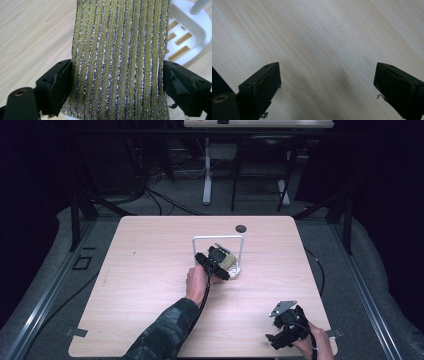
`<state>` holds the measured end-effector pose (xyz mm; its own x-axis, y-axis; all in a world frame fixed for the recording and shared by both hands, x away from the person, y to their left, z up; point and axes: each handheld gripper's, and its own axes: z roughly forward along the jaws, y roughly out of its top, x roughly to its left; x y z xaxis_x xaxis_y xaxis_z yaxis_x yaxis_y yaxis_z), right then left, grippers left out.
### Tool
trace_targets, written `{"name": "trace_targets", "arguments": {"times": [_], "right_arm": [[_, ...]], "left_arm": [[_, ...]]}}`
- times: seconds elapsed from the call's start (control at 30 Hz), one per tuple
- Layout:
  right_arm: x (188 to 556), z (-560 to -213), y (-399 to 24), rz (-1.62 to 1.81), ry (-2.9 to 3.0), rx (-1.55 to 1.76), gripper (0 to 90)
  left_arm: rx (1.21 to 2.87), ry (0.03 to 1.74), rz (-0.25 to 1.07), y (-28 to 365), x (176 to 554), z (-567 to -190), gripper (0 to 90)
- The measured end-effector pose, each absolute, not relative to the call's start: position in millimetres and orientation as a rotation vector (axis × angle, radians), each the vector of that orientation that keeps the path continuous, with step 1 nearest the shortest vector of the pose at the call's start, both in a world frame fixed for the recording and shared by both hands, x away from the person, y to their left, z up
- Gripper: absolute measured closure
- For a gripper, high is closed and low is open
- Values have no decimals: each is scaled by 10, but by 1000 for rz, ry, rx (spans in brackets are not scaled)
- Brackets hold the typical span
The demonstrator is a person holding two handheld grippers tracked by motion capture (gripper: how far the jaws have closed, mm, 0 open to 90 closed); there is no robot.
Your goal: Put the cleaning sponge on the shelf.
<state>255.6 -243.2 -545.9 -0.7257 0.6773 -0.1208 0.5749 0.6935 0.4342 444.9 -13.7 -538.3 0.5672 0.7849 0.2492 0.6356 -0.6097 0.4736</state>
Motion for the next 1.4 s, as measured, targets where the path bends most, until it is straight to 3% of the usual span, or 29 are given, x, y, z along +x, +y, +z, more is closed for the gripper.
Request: {"name": "trace_targets", "arguments": {"times": [0.17,0.33,0.9,1.4], "right_arm": [[2556,-5464,-2428,539,2634,994,66],[2552,-5461,-2424,545,2635,999,66],[2554,-5453,-2423,522,2628,986,66],[2555,-5466,-2412,519,2628,990,67]], "left_arm": [[2476,1141,648,-140,4428,-5347,88],[2487,1105,639,-147,4407,-5323,0],[2394,965,478,53,4110,-5046,0],[2365,882,463,445,3747,-4731,1]]}}
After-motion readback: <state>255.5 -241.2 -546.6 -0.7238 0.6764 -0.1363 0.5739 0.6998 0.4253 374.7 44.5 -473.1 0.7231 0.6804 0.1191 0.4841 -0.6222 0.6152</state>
